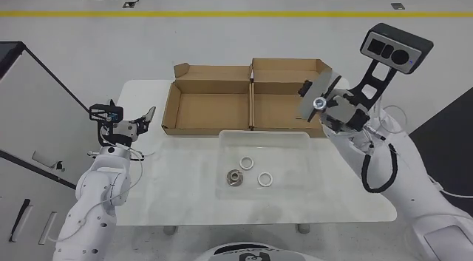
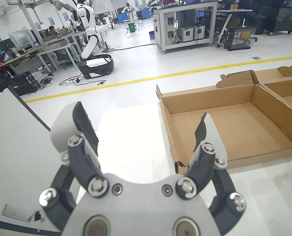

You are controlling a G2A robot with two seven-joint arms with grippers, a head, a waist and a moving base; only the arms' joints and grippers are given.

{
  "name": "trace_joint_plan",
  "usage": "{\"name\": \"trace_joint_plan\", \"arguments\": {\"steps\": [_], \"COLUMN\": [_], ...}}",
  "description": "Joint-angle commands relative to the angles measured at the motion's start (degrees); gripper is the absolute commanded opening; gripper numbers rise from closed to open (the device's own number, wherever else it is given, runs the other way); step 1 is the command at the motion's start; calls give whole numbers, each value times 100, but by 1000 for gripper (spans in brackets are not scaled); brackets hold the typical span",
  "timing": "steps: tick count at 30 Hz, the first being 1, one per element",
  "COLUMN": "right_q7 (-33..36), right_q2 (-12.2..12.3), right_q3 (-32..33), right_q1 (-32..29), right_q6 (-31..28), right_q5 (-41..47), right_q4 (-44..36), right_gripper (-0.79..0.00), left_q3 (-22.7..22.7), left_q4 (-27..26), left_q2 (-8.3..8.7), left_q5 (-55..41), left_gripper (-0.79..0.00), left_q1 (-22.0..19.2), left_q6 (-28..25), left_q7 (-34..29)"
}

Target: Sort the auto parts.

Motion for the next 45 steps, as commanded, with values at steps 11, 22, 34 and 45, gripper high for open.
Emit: {"name": "trace_joint_plan", "arguments": {"steps": [11, 22, 34, 45], "right_q7": [1124, 1729, 2376, 2283], "right_q2": [274, 451, 504, 487], "right_q3": [1535, 2574, 1731, -218], "right_q1": [-730, -801, 1079, 2834], "right_q6": [175, 686, 1331, 1237], "right_q5": [363, 101, -1080, -2900], "right_q4": [609, 1028, 2192, 3522], "right_gripper": [-785, -785, -785, -785], "left_q3": [0, 0, 0, 0], "left_q4": [0, 0, 0, 0], "left_q2": [0, 0, 0, 0], "left_q5": [0, 0, 0, 0], "left_gripper": [0, 0, 0, 0], "left_q1": [0, 0, 0, 0], "left_q6": [0, 0, 0, 0], "left_q7": [0, 0, 0, 0]}}
